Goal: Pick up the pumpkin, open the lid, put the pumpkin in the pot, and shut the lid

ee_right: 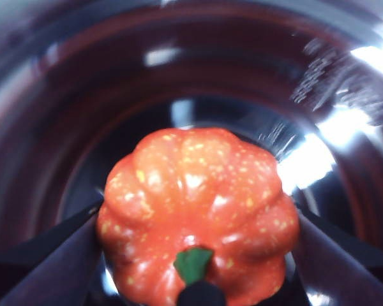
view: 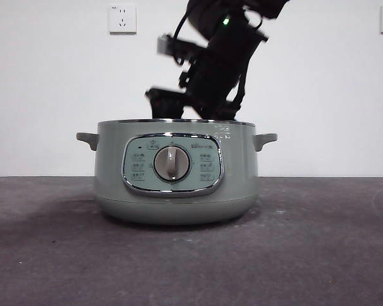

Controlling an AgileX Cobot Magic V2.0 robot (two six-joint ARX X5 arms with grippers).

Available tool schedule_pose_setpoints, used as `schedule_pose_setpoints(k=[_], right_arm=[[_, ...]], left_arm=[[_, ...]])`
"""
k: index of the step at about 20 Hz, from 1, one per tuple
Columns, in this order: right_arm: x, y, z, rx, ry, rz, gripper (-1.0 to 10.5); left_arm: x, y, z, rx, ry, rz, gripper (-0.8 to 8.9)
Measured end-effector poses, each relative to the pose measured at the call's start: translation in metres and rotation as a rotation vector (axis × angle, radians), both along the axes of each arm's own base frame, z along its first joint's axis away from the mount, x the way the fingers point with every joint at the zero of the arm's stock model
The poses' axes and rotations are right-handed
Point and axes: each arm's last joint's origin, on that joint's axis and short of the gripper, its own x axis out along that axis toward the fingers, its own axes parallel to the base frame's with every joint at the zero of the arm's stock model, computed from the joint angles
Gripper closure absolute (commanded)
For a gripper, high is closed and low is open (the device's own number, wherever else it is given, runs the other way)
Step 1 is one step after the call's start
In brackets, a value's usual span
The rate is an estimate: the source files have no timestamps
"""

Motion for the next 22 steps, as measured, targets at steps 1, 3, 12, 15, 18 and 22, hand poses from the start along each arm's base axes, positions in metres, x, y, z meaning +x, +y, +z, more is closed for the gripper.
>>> schedule_pose_setpoints(k=[1,3,12,15,18,22], right_arm=[[0.0,0.002,-0.003,-0.009,0.002,0.007,9.6],[0.0,0.003,-0.002,-0.02,-0.009,0.015,9.6],[0.0,0.002,-0.001,-0.028,0.005,0.01,3.7],[-0.001,0.001,0.007,-0.045,0.023,0.007,3.8],[-0.018,-0.018,0.063,-0.026,-0.111,-0.084,3.8],[-0.078,-0.087,0.169,0.109,-0.264,-0.255,3.8]], left_arm=[[0.0,0.0,0.0,0.002,0.003,0.0,8.22],[0.0,0.0,-0.001,0.003,0.006,0.0,8.22],[-0.001,0.0,0.0,0.002,0.006,-0.003,8.22],[0.0,0.0,-0.001,0.002,0.006,-0.002,8.22],[0.004,-0.002,0.0,-0.001,-0.001,-0.003,8.22],[0.04,-0.017,-0.011,0.007,0.024,-0.007,8.22]])
